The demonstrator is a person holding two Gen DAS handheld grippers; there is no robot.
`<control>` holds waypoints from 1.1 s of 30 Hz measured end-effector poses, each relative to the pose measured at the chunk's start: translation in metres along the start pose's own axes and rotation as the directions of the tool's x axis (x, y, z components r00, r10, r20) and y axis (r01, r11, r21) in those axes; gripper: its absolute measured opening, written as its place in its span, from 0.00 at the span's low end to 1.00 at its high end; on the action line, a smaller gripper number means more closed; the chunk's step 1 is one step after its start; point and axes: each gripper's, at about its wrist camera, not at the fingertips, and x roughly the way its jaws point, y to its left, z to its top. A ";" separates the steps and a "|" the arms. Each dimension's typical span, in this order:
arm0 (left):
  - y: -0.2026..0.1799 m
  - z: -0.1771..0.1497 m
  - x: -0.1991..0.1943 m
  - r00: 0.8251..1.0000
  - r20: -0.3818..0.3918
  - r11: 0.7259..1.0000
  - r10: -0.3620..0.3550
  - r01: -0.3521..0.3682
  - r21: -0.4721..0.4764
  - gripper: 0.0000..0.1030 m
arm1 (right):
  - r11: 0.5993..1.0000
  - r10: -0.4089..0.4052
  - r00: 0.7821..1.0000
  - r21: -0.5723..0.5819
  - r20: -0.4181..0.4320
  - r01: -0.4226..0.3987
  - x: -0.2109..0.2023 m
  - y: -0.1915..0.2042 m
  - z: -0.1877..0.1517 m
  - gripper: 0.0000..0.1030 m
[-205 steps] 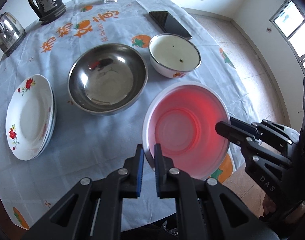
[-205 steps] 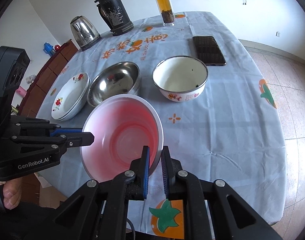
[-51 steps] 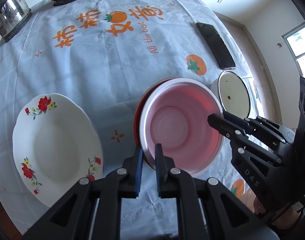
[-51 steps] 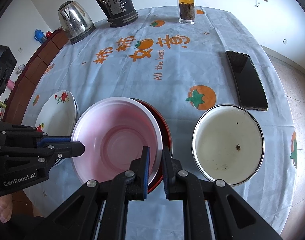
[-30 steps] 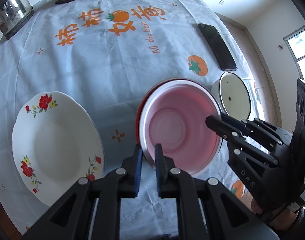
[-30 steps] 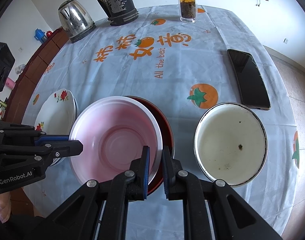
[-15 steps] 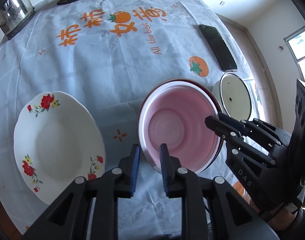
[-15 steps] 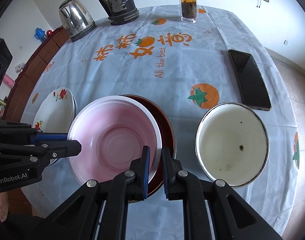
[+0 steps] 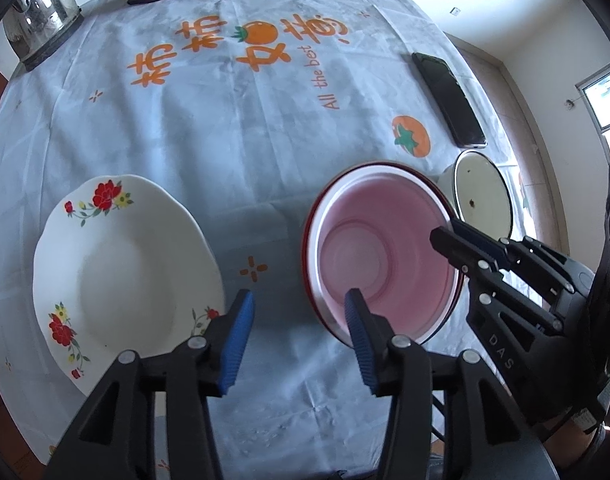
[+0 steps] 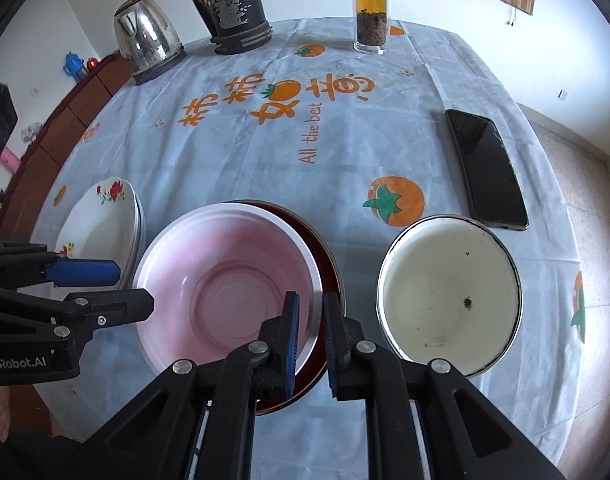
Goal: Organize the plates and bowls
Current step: 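Open both tools and release the pink bowl rim, then move both tools to the rim of the white enamel bowl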
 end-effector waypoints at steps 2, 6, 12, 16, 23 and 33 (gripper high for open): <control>-0.001 0.000 0.002 1.000 -0.002 1.000 0.012 -0.012 0.005 0.46 | 1.000 -0.016 1.000 -0.019 -0.001 0.016 0.000 0.003 0.000 0.13; 0.004 0.000 0.007 0.999 -0.009 0.999 0.035 -0.035 -0.008 0.49 | 0.999 -0.027 1.000 -0.023 0.005 0.027 -0.001 0.002 0.001 0.13; 0.005 -0.001 0.010 0.999 -0.009 0.999 0.041 -0.041 -0.009 0.53 | 0.999 -0.035 0.999 -0.017 0.018 0.035 -0.005 0.001 0.002 0.14; 0.003 0.001 0.013 0.999 -0.007 0.999 0.039 -0.039 0.001 0.53 | 0.999 -0.041 0.998 0.004 0.045 0.041 -0.012 -0.001 0.002 0.20; 0.004 0.003 0.013 0.997 0.019 0.997 0.079 -0.079 0.017 0.53 | 0.999 -0.027 0.995 0.041 0.097 0.023 -0.024 -0.007 0.000 0.47; -0.002 0.002 0.000 0.997 0.048 0.997 0.066 -0.067 0.024 0.53 | 0.997 -0.016 0.992 0.083 0.128 0.006 -0.037 -0.015 -0.010 0.47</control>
